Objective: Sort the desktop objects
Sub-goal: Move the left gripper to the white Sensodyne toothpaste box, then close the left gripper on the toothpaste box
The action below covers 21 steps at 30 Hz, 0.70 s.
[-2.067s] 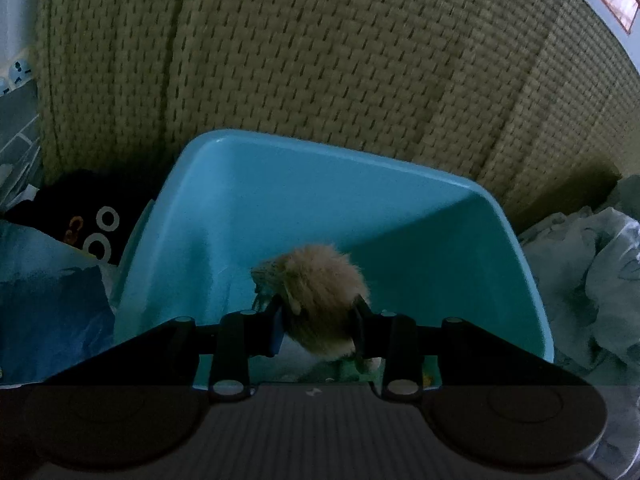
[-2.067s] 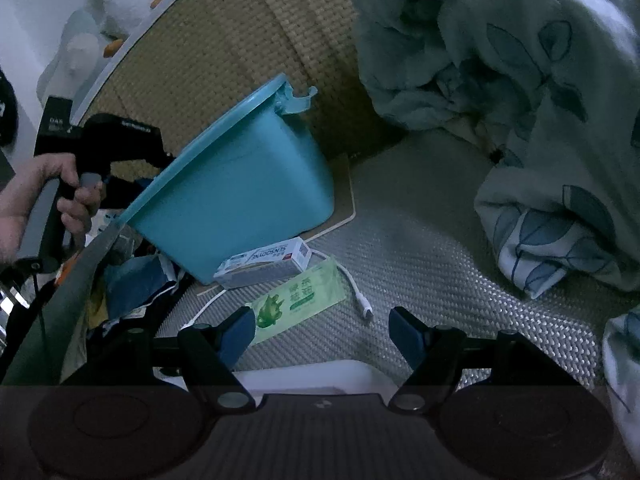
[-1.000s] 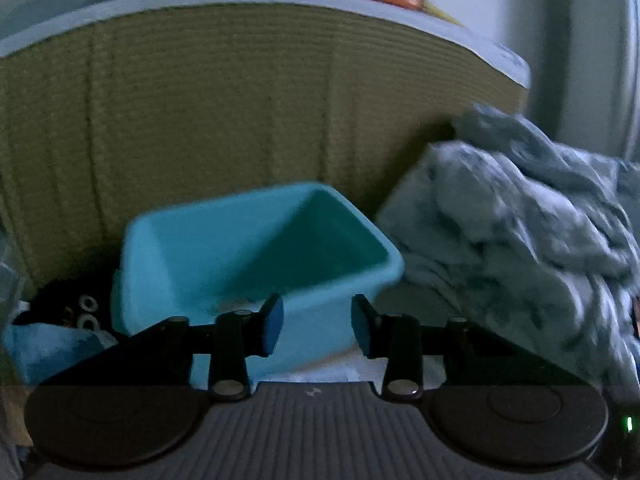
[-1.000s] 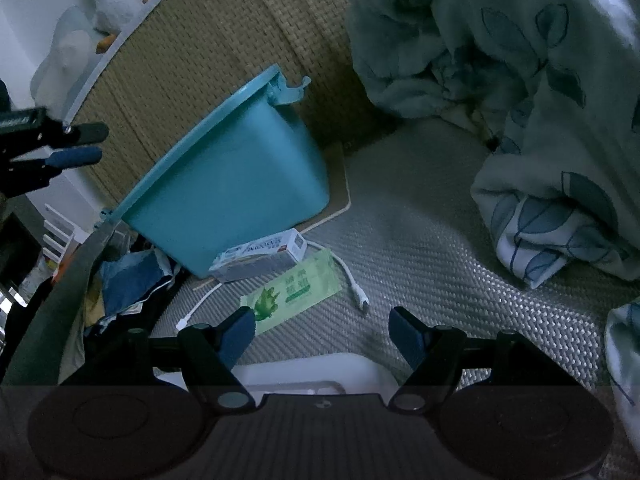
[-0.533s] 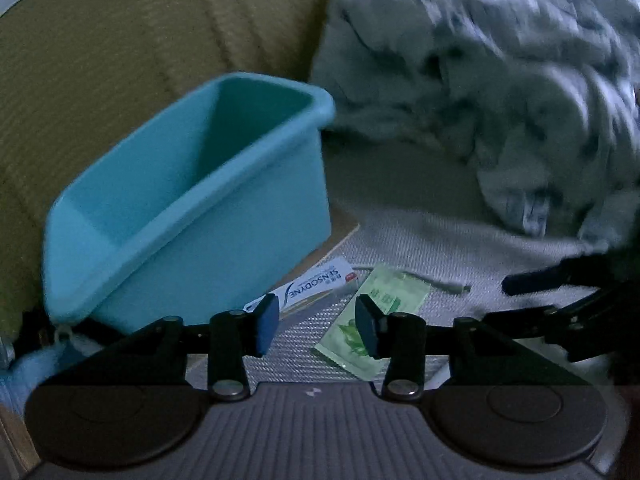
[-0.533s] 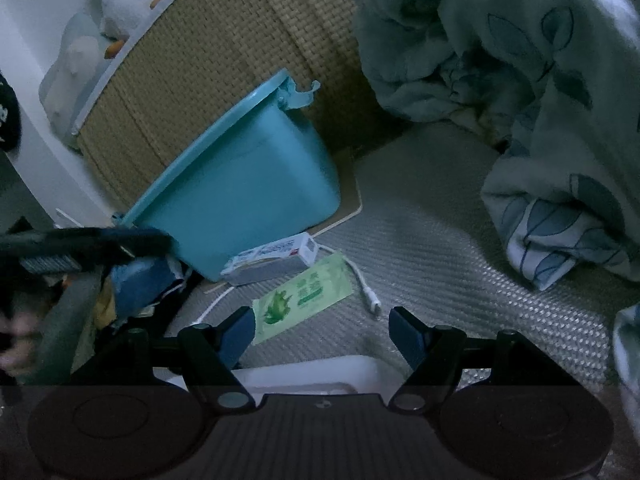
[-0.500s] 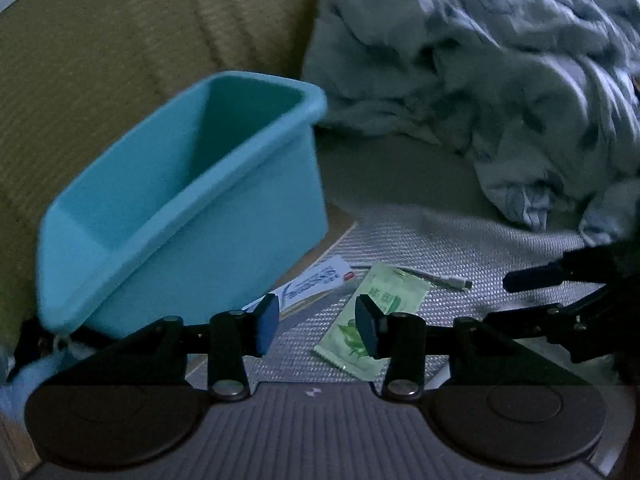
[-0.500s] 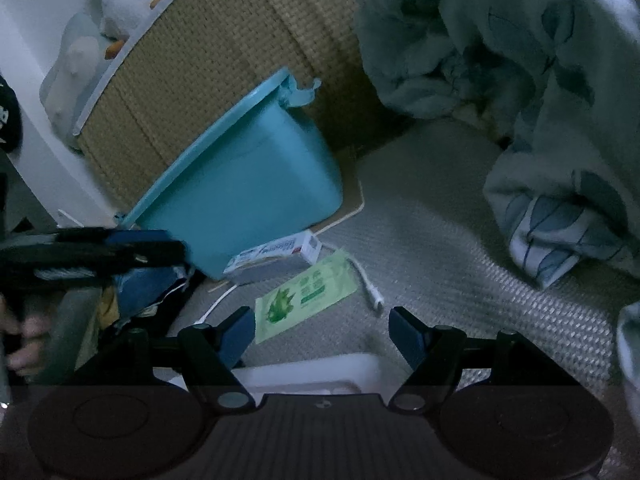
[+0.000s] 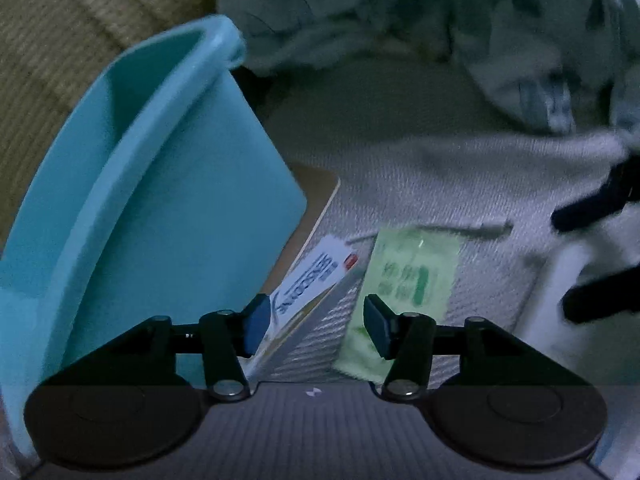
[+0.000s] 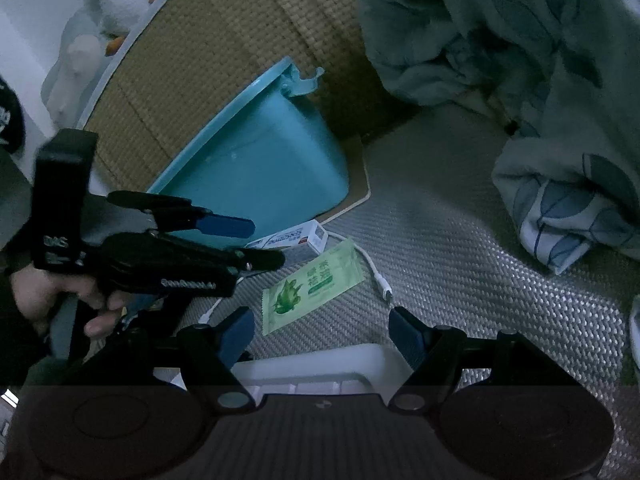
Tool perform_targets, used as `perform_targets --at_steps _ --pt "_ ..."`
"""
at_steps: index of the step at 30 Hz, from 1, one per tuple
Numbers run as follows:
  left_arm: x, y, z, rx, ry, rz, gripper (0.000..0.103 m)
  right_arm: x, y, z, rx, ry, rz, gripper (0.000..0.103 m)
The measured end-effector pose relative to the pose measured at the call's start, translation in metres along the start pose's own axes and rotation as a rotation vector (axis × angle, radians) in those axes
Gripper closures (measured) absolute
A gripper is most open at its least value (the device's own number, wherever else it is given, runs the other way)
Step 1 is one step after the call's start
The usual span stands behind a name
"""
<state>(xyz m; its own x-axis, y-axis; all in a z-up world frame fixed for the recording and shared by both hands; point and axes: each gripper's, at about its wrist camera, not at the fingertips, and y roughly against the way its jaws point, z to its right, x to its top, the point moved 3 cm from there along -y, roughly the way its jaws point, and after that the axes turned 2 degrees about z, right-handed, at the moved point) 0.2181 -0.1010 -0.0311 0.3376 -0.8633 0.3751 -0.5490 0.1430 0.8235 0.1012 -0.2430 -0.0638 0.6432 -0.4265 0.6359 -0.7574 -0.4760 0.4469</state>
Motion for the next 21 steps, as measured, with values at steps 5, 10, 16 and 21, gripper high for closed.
perform_targets --at_steps 5,10,16,21 --pt "0.000 -0.005 -0.002 -0.009 -0.041 -0.013 0.047 0.000 0.000 0.000 0.013 -0.014 -0.007 0.025" --pt "0.003 -0.015 0.002 -0.009 -0.114 -0.052 0.047 -0.001 0.000 -0.004 0.022 0.005 -0.014 0.025" --pt "0.005 -0.025 0.001 0.027 -0.127 -0.052 0.038 -0.001 -0.001 -0.003 0.026 -0.005 -0.016 0.024" --pt "0.002 -0.020 -0.004 -0.021 -0.103 -0.052 0.051 0.000 -0.001 -0.002 0.026 -0.013 -0.017 0.024"
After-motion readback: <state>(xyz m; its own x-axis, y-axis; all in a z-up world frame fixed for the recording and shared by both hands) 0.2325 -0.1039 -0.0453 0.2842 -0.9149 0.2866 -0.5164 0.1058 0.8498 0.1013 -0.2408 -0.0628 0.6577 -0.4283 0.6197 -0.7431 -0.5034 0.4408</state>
